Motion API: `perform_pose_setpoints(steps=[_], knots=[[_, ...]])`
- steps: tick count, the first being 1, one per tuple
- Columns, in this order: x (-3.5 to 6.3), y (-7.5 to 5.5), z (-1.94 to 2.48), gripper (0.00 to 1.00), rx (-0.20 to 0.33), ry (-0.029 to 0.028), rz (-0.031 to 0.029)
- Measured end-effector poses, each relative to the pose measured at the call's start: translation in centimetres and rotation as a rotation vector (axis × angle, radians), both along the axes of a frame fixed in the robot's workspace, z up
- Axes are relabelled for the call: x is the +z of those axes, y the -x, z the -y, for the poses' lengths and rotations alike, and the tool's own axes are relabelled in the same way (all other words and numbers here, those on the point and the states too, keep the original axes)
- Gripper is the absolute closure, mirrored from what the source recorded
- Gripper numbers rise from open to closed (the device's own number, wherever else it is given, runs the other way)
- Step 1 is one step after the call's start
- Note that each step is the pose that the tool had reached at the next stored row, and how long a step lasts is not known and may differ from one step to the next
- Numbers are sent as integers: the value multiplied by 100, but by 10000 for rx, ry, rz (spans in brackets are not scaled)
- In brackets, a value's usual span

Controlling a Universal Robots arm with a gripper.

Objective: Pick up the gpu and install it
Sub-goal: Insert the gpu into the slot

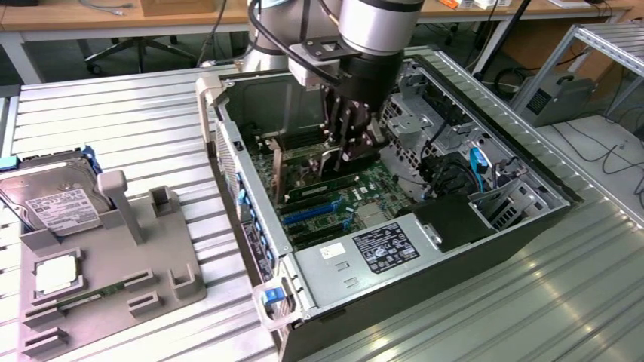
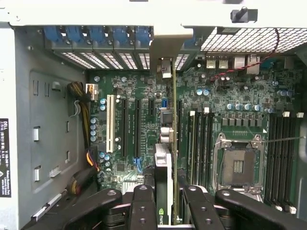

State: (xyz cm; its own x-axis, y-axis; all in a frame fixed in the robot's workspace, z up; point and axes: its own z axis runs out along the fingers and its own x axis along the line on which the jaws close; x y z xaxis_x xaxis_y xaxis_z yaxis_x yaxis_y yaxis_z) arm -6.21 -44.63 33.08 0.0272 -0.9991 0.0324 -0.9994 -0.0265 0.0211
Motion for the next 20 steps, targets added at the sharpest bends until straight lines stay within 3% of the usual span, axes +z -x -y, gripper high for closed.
perform_pose_setpoints(steps=[20], knots=[[-365,30,0,73,20,-27,0]])
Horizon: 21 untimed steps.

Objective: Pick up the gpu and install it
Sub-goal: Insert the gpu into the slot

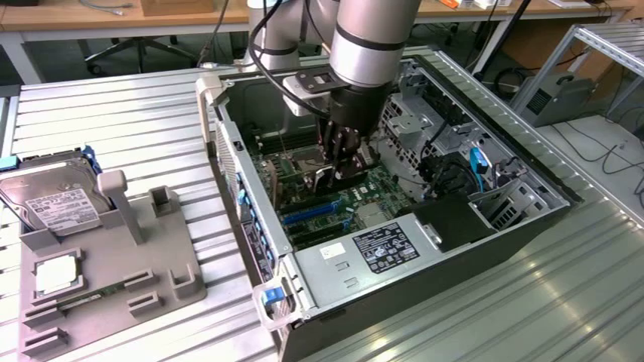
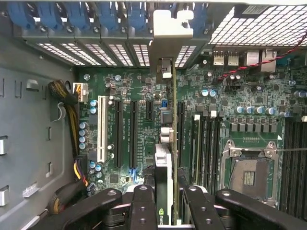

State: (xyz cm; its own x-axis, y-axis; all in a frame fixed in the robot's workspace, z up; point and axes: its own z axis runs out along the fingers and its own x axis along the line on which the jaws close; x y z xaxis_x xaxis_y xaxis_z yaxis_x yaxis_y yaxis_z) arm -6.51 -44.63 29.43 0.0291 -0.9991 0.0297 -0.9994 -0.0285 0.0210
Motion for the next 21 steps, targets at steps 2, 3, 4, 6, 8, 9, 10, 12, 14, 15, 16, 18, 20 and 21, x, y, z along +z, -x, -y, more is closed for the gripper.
perform_pose_setpoints(steps=[2,3,4,6,8,9,10,12,14,15,16,18,20,21], knots=[[0,3,0,73,-1,-1,-1],[-3,10,0,73,-2,-3,0],[-10,14,0,73,-2,-5,1],[-46,17,0,73,0,-2,-6],[-81,17,0,73,-1,-2,-9],[-99,18,0,73,-1,-3,-9],[-115,19,0,73,-1,-3,-10],[-154,26,0,73,-3,-3,-11],[-185,35,0,73,-1,-3,-12],[-198,36,0,73,0,-4,-43],[-202,39,-1,73,-1,-4,-75],[-206,41,-2,73,-1,-15,-104],[-209,42,-2,73,-2,-16,-112],[-209,42,-2,73,-2,-17,-112]])
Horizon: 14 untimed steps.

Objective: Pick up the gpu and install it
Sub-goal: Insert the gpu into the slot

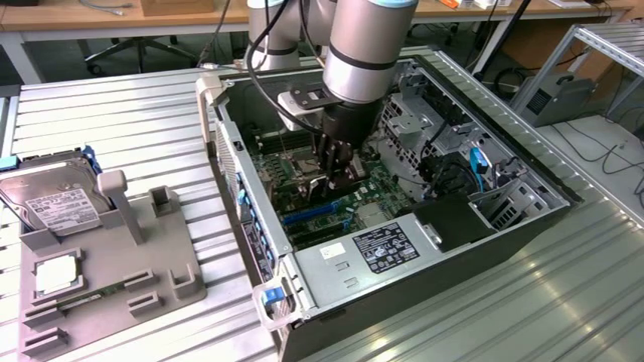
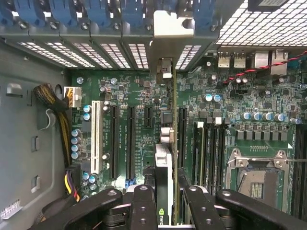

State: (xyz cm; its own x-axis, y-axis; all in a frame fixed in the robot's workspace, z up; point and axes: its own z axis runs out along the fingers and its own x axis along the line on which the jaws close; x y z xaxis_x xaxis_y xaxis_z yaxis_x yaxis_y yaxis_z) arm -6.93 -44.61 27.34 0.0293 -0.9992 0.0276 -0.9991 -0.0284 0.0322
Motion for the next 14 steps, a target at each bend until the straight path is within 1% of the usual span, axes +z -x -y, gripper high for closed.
perform_pose_setpoints(steps=[7,14], knots=[[-50,21,1,73,0,1,-3],[-83,43,-3,73,1,-21,-5]])
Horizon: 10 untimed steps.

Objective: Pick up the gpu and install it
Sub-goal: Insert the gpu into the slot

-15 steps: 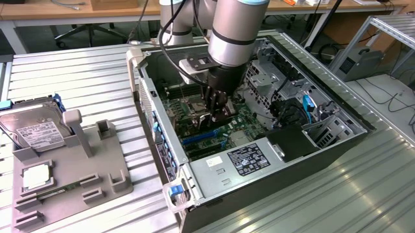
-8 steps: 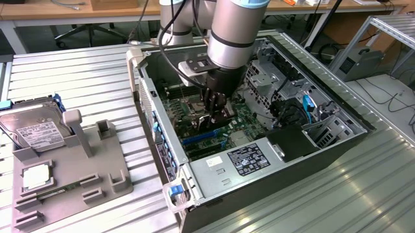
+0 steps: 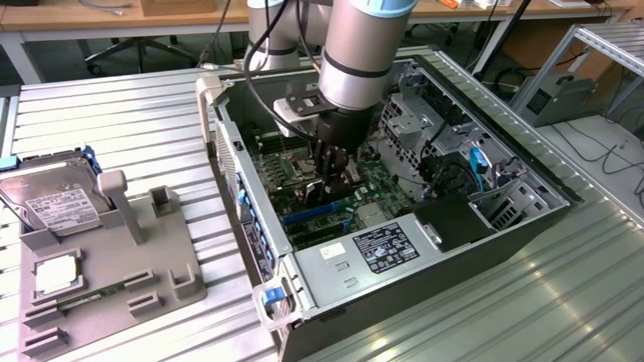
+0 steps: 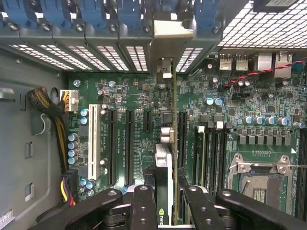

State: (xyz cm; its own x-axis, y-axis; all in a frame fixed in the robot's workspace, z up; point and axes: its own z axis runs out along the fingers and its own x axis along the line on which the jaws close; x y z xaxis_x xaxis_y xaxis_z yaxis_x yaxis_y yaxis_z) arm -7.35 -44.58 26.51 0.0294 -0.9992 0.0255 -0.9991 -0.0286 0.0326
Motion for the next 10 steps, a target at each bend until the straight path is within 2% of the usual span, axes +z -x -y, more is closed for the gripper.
perform_pose_setpoints(steps=[4,10], knots=[[-25,2,-20,73,-2,-1,-5],[-30,8,-19,73,-2,0,-6]])
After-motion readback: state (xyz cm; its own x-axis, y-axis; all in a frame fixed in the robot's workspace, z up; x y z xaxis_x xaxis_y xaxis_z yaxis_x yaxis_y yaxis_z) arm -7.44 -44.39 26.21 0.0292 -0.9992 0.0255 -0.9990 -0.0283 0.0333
